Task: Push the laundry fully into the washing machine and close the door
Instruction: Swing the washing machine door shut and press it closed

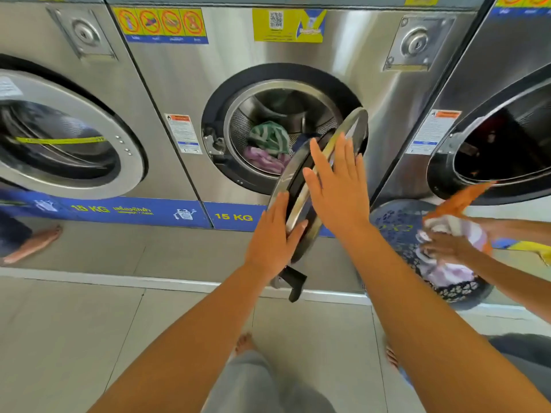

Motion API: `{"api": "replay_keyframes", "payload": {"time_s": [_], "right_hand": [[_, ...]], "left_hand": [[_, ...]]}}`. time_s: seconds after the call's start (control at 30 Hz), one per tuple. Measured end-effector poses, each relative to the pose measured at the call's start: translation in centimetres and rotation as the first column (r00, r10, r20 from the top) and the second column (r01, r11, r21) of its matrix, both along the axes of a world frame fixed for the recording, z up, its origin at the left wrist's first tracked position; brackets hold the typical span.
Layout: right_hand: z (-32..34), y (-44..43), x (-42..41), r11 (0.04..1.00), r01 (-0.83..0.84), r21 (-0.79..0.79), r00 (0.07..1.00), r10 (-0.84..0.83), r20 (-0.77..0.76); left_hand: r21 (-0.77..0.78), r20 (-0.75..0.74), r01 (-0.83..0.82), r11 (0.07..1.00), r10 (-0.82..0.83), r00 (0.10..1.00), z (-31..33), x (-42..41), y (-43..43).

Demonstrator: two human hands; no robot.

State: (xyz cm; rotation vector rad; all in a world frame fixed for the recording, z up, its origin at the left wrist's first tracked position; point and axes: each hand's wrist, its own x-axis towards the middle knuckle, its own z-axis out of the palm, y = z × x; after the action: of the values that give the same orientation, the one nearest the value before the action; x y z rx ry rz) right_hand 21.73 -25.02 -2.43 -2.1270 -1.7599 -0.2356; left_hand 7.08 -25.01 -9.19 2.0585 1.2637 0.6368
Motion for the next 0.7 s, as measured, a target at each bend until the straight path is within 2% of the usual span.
{"api": "replay_keyframes", "payload": {"time_s": [0.17, 0.27, 0.4, 0.6, 0.7], "right_hand": [[0.3, 3.2, 0.0, 0.998, -0.054, 0.031, 0.997, 0.052, 0.061], [1.0, 6.1, 0.3, 0.996, -0.086, 0.035, 0.994, 0.084, 0.074], [1.5, 9.5, -0.4, 0.989, -0.144, 0.03, 0.986, 0.141, 0.087], [0.8, 13.8, -2.1, 0.984, -0.141, 0.108, 0.988, 0.134, 0.07], [0.8, 16.3, -2.9, 0.987, -0.128, 0.101, 0.989, 0.119, 0.091]], "left_hand": [[-0.022, 0.028, -0.137, 0.99, 0.138, 0.99, 0.3, -2.7, 2.9], [0.132, -0.002, -0.144, 0.981, 0.145, 0.989, 1.3, -3.3, 4.2], [0.345, -0.042, -0.074, 0.936, 0.094, 0.995, 0.9, -3.8, 6.9], [0.446, -0.213, -0.113, 0.888, 0.228, 0.95, 0.1, -5.6, 12.8], [0.402, -0.22, -0.192, 0.895, 0.298, 0.929, 0.6, -6.0, 16.0]]}}
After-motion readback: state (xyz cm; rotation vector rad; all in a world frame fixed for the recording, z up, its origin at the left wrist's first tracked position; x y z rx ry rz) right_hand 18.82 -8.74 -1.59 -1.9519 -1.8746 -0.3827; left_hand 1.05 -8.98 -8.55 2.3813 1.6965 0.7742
